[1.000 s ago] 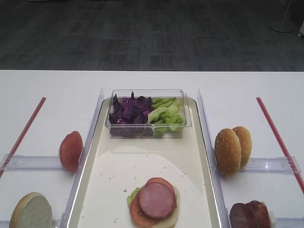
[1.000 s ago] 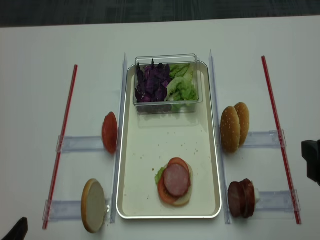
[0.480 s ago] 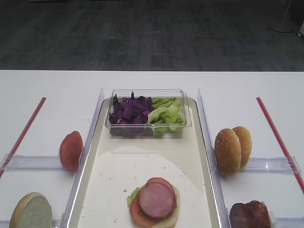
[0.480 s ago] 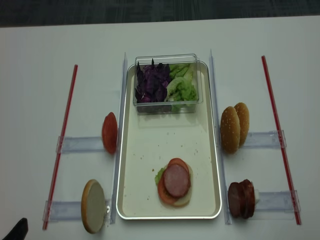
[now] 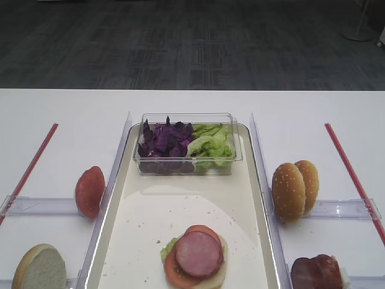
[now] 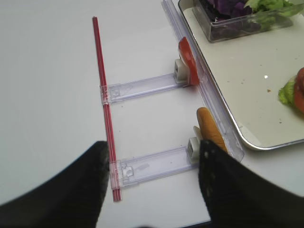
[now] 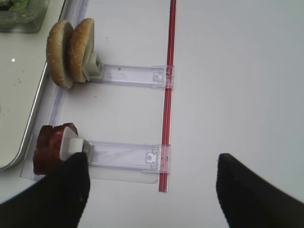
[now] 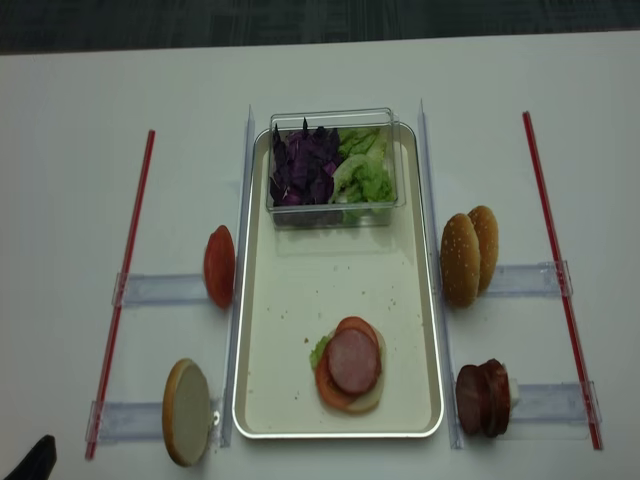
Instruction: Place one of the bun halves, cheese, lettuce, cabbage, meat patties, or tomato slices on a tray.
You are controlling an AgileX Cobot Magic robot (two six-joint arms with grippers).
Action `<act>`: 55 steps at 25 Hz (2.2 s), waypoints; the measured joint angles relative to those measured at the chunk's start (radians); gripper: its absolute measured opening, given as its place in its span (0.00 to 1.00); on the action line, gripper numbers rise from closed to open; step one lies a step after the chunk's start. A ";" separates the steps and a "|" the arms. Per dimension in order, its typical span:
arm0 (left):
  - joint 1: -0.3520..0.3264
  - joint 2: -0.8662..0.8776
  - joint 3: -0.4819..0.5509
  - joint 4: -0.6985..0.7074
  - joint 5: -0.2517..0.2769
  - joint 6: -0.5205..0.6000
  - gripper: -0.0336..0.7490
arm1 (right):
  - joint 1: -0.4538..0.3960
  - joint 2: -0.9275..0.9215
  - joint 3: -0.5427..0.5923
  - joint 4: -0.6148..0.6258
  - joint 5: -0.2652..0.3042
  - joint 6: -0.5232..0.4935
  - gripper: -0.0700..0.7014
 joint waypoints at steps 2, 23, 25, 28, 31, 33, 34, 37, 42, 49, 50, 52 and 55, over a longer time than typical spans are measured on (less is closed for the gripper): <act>0.000 0.000 0.000 0.000 0.000 0.000 0.53 | 0.000 -0.006 0.000 0.000 0.001 -0.001 0.83; 0.000 0.000 0.000 0.000 0.000 0.000 0.53 | -0.149 -0.182 0.000 0.021 0.008 -0.048 0.83; 0.000 0.000 0.000 0.000 0.000 0.000 0.53 | -0.150 -0.203 0.000 0.021 0.010 -0.048 0.83; 0.000 0.000 0.000 0.000 0.000 0.000 0.53 | -0.150 -0.242 0.000 0.021 0.012 -0.048 0.83; 0.000 0.000 0.000 0.000 0.000 0.000 0.53 | -0.150 -0.247 0.000 0.021 0.015 -0.048 0.83; 0.000 0.000 0.000 0.000 0.000 0.000 0.53 | -0.150 -0.247 0.000 0.021 0.015 -0.048 0.81; 0.000 0.000 0.000 0.000 0.000 0.000 0.53 | -0.150 -0.247 0.000 0.021 0.015 -0.048 0.81; 0.000 0.000 0.000 0.000 0.000 0.000 0.53 | -0.150 -0.247 0.000 0.021 0.015 -0.048 0.80; 0.000 0.000 0.000 0.000 0.000 0.000 0.53 | -0.150 -0.247 0.000 0.021 0.015 -0.058 0.80; 0.000 0.000 0.000 0.000 0.000 0.000 0.53 | -0.150 -0.247 0.000 0.053 0.015 -0.120 0.80; 0.000 0.000 0.000 0.000 0.000 0.000 0.53 | -0.150 -0.247 0.000 0.054 0.015 -0.124 0.79; 0.000 0.000 0.000 0.000 0.000 0.000 0.53 | -0.150 -0.247 0.000 0.054 0.015 -0.126 0.79; 0.000 0.000 0.000 0.000 0.000 0.000 0.53 | -0.150 -0.247 0.000 0.057 0.015 -0.128 0.80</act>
